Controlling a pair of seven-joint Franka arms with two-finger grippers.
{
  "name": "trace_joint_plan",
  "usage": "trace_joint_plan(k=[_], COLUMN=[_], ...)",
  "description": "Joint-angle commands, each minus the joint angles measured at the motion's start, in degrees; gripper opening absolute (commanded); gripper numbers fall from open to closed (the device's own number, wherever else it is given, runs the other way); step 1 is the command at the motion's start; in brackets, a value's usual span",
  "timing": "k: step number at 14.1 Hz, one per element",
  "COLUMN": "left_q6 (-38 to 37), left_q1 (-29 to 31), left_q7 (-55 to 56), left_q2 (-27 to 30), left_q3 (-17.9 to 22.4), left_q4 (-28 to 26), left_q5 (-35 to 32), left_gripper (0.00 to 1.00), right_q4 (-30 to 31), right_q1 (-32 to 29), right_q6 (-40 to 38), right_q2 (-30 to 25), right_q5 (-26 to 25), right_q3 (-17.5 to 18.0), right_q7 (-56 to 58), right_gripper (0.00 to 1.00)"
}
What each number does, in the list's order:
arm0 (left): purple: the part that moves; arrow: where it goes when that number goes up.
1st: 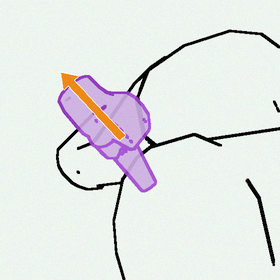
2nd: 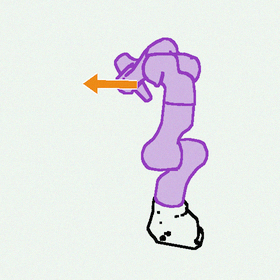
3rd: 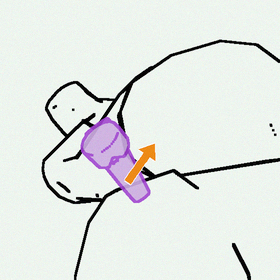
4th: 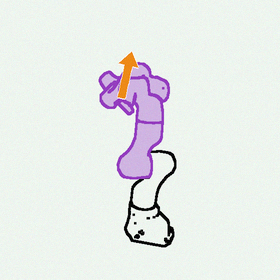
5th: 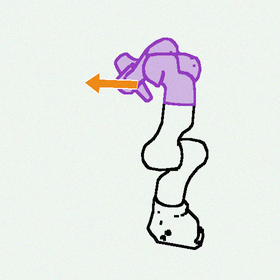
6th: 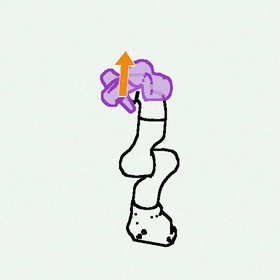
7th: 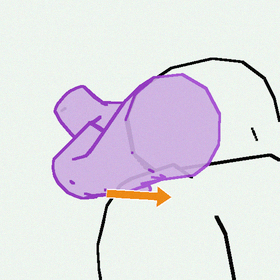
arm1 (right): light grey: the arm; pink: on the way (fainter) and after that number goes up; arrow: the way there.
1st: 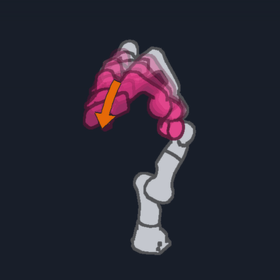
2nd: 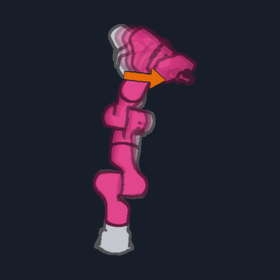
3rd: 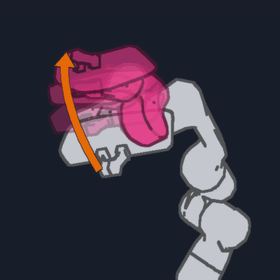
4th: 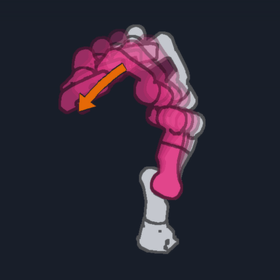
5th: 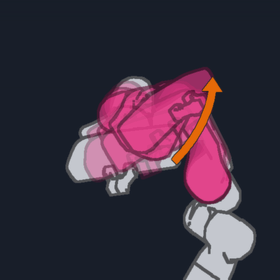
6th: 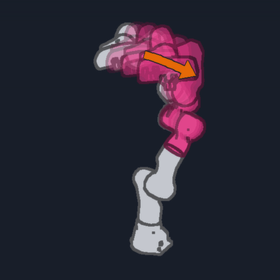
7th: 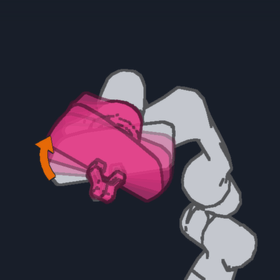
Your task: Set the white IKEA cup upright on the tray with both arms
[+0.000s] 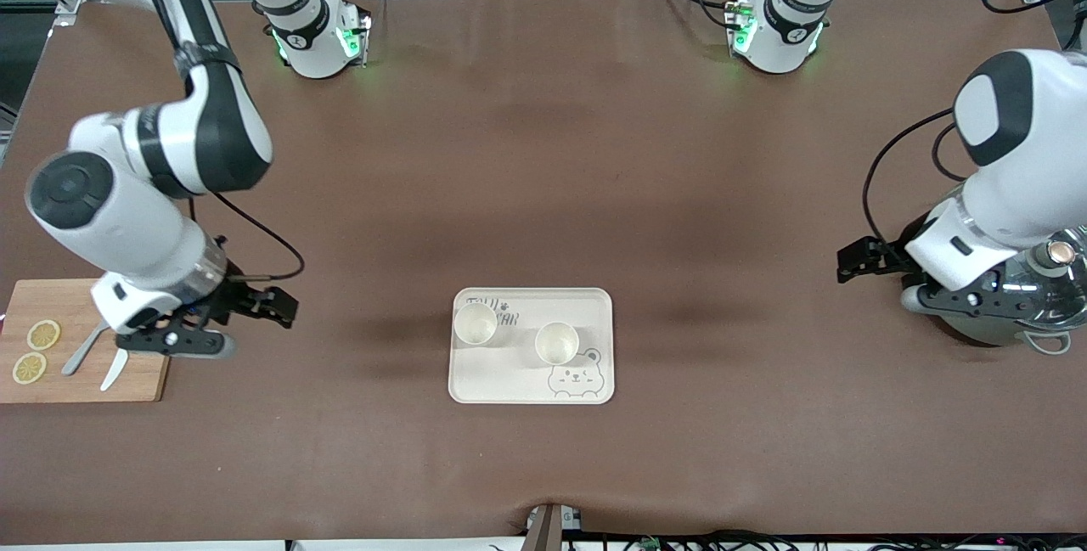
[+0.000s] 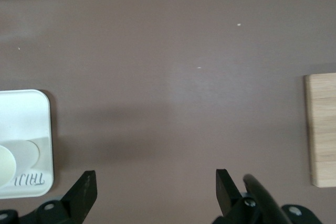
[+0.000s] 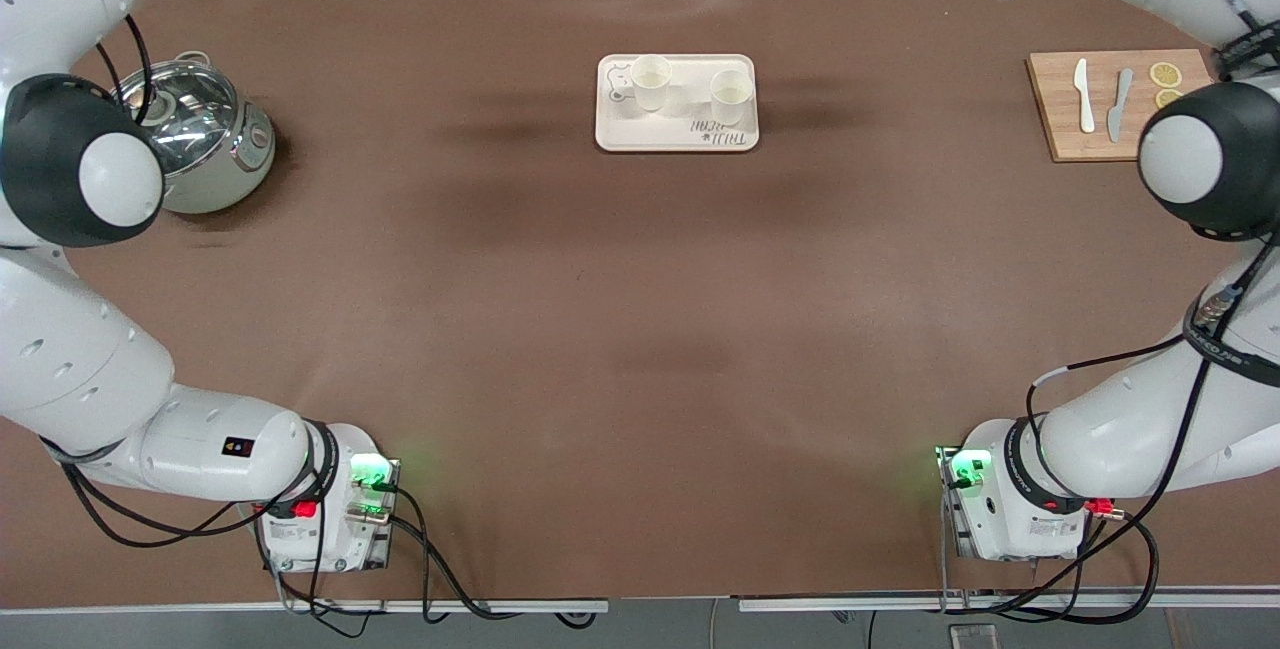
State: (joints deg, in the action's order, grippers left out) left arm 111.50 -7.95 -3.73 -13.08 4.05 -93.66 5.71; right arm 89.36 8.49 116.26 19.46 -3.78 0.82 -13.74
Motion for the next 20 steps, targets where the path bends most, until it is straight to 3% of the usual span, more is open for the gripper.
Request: trace_joint_plan(k=[1, 3, 7, 13, 16, 20], left_q6=[-2.24, -4.0, -9.62, -16.48, -18.42, -18.52], left_q1=[1.19, 0.84, 1.1, 1.54, 1.54, 1.54], left_q7=[-1.63, -2.32, -2.42, -2.24, -2.51, -2.68], left_q2=[3.76, 4.55, 5.78, 10.0, 10.62, 9.83], left_q3=[-0.18, -0.18, -0.1, -1.32, -4.3, -4.67], left_q4=[-1.53, -0.73, 2.95, 3.4, 3.23, 2.96], left_q5=[0.89, 0.27, -1.4, -2.1, -8.42, -9.22], left_gripper=[1.0, 1.0, 1.0, 1.0, 1.0, 1.0], right_q4=[7.65, 8.11, 8.02, 6.53, 3.64, -1.37], right_q1=[-3.3, -6.02, -11.46, -13.06, -12.97, -12.45], right_q6=[-0.5, -3.48, -9.72, -17.81, -23.08, -27.22], right_q2=[-8.01, -10.74, -15.14, -18.31, -18.31, -17.7], right_q5=[2.09, 4.56, 4.92, 4.83, 4.75, 3.95], right_q3=[1.02, 0.94, 2.24, 1.81, 1.73, 0.85], right_q7=[3.53, 7.92, 12.13, 15.76, 15.93, 18.84], right_gripper=[1.0, 1.0, 1.0, 1.0, 1.0, 1.0])
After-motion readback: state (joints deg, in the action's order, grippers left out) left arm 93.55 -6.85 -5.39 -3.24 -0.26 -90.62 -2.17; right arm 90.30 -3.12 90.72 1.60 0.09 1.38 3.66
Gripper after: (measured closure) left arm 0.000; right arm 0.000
